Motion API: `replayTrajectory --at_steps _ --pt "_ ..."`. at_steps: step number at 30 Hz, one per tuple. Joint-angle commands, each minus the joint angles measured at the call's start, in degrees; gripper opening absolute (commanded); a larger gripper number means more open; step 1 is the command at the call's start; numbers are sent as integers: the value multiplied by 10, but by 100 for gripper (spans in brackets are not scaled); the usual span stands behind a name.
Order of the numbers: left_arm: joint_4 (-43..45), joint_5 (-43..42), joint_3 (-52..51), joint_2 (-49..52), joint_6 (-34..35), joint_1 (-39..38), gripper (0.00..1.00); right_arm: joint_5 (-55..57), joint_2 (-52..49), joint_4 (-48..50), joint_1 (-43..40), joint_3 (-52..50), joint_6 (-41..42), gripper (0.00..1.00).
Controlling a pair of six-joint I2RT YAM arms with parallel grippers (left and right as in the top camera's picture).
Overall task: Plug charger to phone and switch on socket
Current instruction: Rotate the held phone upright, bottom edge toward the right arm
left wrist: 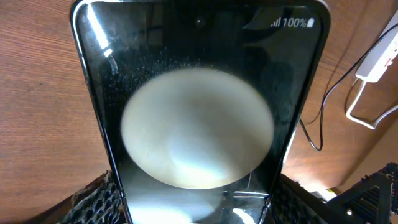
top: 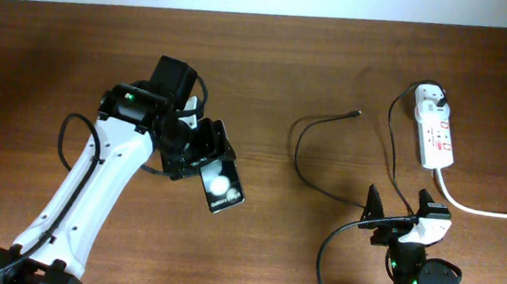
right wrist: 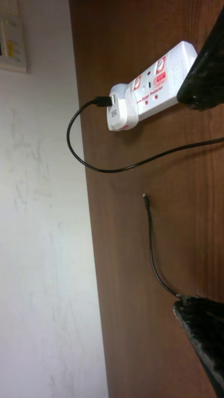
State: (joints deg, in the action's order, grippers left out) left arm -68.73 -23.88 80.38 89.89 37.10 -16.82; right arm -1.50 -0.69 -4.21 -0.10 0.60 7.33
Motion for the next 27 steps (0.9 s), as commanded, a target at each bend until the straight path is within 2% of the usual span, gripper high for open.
replayTrajectory --at_steps 1,14,22,27 --pt "-1 -19 16 -16 -7 1 61 0 3 -3 4 -3 0 99" --pt "-4 -21 16 -16 -7 1 61 0 3 -3 4 -3 0 99" --pt "-10 -134 16 -16 -7 0 57 0 3 -3 4 -3 0 99" --pt "-7 -106 15 -8 -7 0 57 0 3 -3 4 -3 0 99"
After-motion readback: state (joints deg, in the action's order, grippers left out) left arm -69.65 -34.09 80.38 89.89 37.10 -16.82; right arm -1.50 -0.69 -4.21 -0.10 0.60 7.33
